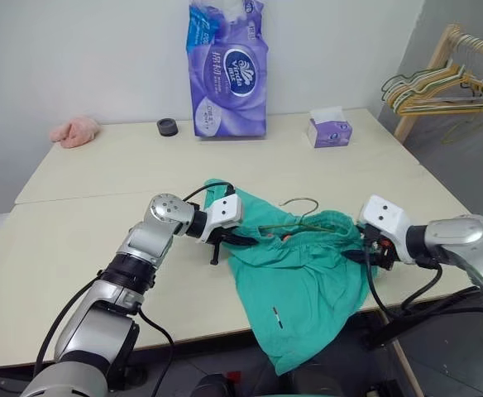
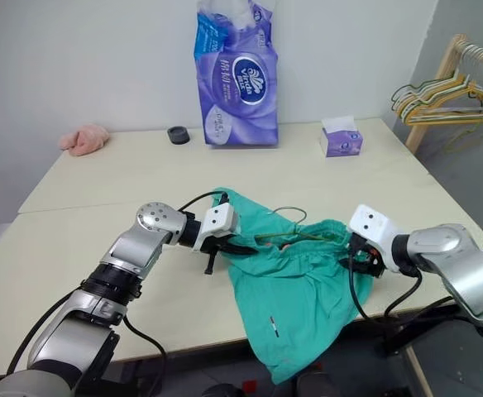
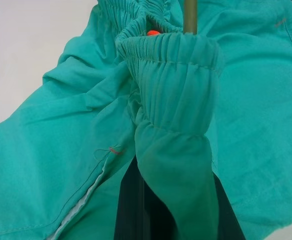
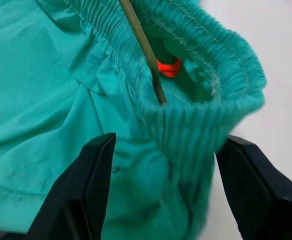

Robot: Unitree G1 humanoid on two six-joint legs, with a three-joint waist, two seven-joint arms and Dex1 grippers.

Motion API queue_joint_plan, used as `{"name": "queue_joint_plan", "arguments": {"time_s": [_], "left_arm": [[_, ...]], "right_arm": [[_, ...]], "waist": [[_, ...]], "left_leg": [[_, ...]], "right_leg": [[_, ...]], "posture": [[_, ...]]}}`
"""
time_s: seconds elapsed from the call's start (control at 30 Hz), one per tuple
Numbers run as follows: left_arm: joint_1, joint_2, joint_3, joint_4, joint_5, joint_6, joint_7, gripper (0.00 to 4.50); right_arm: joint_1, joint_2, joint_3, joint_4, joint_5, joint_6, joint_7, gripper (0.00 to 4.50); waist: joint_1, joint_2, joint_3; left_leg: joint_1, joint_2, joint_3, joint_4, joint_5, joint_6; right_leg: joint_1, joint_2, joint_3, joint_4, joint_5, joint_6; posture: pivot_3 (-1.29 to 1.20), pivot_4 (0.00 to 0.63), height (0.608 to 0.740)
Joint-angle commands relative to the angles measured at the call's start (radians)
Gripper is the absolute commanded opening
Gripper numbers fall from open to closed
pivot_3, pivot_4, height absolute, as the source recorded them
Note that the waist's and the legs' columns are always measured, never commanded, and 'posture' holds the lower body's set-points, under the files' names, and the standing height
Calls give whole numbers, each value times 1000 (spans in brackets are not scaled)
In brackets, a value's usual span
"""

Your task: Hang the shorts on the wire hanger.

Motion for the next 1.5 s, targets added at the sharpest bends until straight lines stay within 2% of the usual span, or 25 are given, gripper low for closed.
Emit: {"name": "queue_joint_plan", "arguments": {"time_s": [0.03, 0.2, 0.23, 0.3, 0.53, 0.57, 0.77, 0.93, 1.17, 1.43, 1.5], "left_arm": [[-3, 10, 7, -38, -8, -16, -10, 0], [-1, 14, 8, -44, -9, -15, -16, 0], [0, 13, 8, -46, -10, -13, -16, 0], [1, 13, 10, -49, -13, -10, -17, 0], [9, 12, 22, -62, -33, 6, -20, 0], [9, 11, 24, -63, -38, 8, -21, 0], [6, -18, 51, -68, -74, 35, 2, 0], [-4, -26, 78, -49, -101, 76, 5, 1194], [-38, 5, 104, 52, -94, 40, 23, 3271], [-95, 18, 108, 196, -74, -22, -1, 3271], [-92, 14, 94, 208, -64, -38, -15, 2879]], "right_arm": [[-59, 21, 40, 64, -45, -63, 41, 3215], [-153, 75, 152, 173, -119, -162, 135, 3215], [-160, 79, 163, 179, -130, -176, 149, 3044], [-164, 84, 176, 182, -142, -192, 177, 2635], [-143, 82, 180, 150, -173, -214, 233, 214], [-141, 82, 180, 148, -181, -218, 236, 11], [-130, 89, 156, 125, -194, -217, 241, 11], [-117, 70, 131, 101, -193, -215, 250, 0], [-86, 25, 89, 70, -182, -215, 264, 0], [-40, -26, 39, 32, -168, -207, 284, 0], [-34, -32, 34, 27, -164, -204, 283, 0]], "waist": [[0, 0, 0], [-1, 0, 0], [0, 0, 0], [0, 0, 0], [2, 0, 0], [2, 0, 0], [2, 0, 0], [1, 1, 0], [1, 0, 0], [0, 1, 0], [0, 1, 0]], "left_leg": [[0, 0, 0, 0, 0, 0], [0, 0, 0, 0, 0, 0], [0, 0, 0, 0, 0, 0], [0, 0, -1, 0, 0, 0], [0, -1, -1, 0, 0, 0], [0, -1, -1, 0, 0, 0], [0, -1, -1, 0, 0, 0], [0, -1, -1, 1, 0, 0], [0, -1, -1, 1, 0, 0], [0, -2, -1, 1, 0, 0], [0, -2, -1, 1, 0, 0]], "right_leg": [[0, 0, 0, 0, 0, 0], [0, 0, 0, 0, 0, 0], [0, 0, 0, 0, 0, 0], [0, 0, -1, 0, 0, 0], [0, -1, -1, 1, 0, -1], [0, -1, -1, 1, 0, -1], [-1, -2, -1, 1, 0, -1], [-1, -2, -2, 1, 0, -1], [-1, -2, -2, 2, 0, -1], [-1, -2, -2, 1, 0, -1], [-1, -2, -1, 1, 0, -1]], "posture": [[-200, 41, 740], [-190, 39, 740], [-188, 39, 740], [-188, 39, 740], [-188, 37, 740], [-188, 37, 740], [-190, 30, 740], [-197, 31, 740], [-202, 31, 740], [-210, 34, 740], [-210, 34, 740]]}}
